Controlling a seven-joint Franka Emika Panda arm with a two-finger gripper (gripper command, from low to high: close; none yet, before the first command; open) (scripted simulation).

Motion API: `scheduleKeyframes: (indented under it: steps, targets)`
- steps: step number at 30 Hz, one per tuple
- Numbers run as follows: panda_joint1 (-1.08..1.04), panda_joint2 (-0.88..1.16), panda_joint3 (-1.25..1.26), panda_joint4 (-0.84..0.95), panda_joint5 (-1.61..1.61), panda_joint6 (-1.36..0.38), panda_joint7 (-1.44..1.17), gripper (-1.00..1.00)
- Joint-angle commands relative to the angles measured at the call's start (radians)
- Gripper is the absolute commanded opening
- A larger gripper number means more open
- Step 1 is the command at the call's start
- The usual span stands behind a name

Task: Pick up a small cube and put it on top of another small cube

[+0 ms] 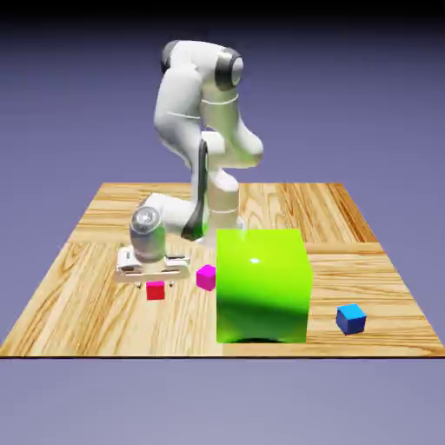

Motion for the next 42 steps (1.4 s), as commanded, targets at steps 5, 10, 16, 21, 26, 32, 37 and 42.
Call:
scheduleKeyframes:
  steps: [5, 10, 16, 21, 26, 32, 37, 42]
  targets:
    - [0.030, -0.145, -0.017, 0.015, -0.017, -0.160, 0.009, -1.00]
    - [0.035, -0.210, 0.089, 0.139, 0.059, -0.355, -0.084, -1.00]
    - [-0.039, -0.222, 0.282, 0.356, 0.218, -0.604, -0.296, -1.00]
    - [-0.069, -0.208, 0.447, 0.534, 0.301, -0.769, -0.499, -1.00]
    - [0.113, -0.154, 0.611, 0.672, 0.191, -0.798, -0.702, -1.00]
    - [0.330, -0.114, 0.634, 0.656, 0.002, -0.684, -0.730, -1.00]
    - [0.511, -0.089, 0.597, 0.585, -0.173, -0.540, -0.683, -1.00]
    - [0.692, -0.049, 0.548, 0.500, -0.369, -0.365, -0.638, -1.00]
